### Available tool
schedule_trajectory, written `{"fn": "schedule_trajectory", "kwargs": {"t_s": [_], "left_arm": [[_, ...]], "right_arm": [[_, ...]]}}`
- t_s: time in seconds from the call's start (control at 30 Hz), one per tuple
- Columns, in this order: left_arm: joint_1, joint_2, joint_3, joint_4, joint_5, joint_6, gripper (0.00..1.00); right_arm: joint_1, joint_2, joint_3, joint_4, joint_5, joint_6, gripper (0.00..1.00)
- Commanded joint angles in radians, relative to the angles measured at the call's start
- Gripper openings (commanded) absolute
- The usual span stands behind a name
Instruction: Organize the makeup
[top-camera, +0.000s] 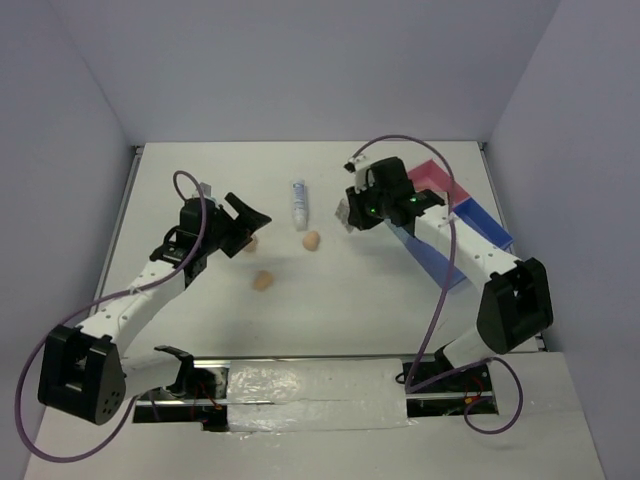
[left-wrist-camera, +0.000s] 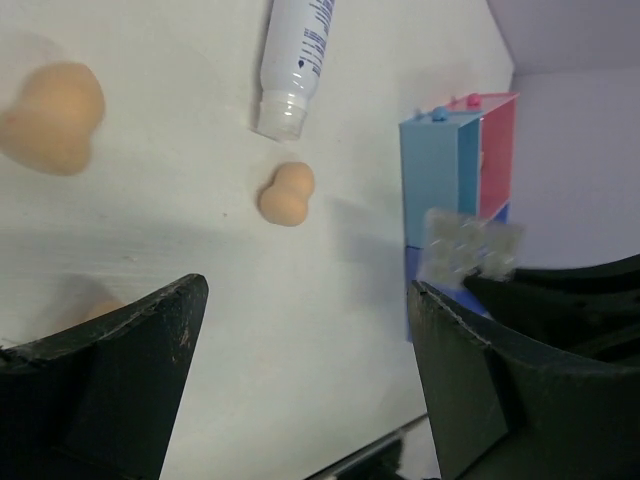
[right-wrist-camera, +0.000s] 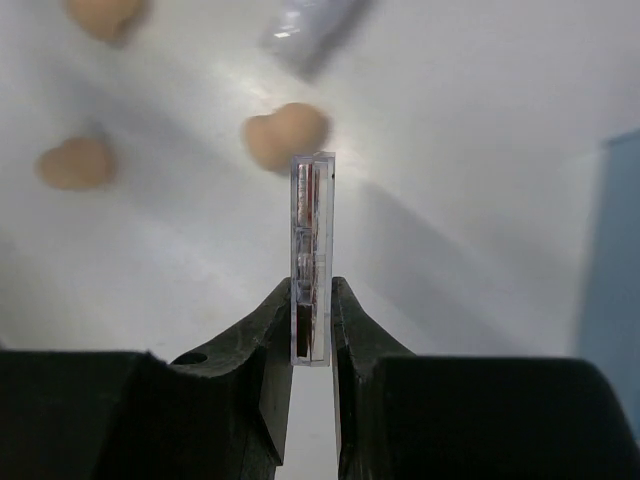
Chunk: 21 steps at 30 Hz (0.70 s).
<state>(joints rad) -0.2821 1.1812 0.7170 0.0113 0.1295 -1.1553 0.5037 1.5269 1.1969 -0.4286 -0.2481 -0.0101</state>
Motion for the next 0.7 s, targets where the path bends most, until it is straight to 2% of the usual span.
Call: {"fn": "schedule_trajectory", "kwargs": {"t_s": [0.0,0.1,0.2,0.47,0.67], "left_arm": [[0.003,-0.054,0.081,-0.175,-0.083,0.195,0.94],[0.004,-0.104,0.091,-0.253,-0.125,0.253,0.94],[0.012,-0.143,0.078,-0.301,-0.155,0.279,0.94],[0.037,-0.224,0.025,-0.355,-0.186,0.298,0.95],[0.054,-0.261,0.007,-0.396,-0.205,0.315,0.95]], "right_arm": [[-0.077,-0.088,0.059,-0.018,0.121,-0.205,0.00],[-0.097,-0.115,0.038,0.013,0.259,-0.348,0.00],[-0.129,-0.108,0.018,0.048,0.381,-0.419,0.00],[-0.276,-0.001,0.064,0.080,0.454,-0.516,0.02],[-0.335,0.076,0.070,0.136,0.506,-0.594,0.04]]}}
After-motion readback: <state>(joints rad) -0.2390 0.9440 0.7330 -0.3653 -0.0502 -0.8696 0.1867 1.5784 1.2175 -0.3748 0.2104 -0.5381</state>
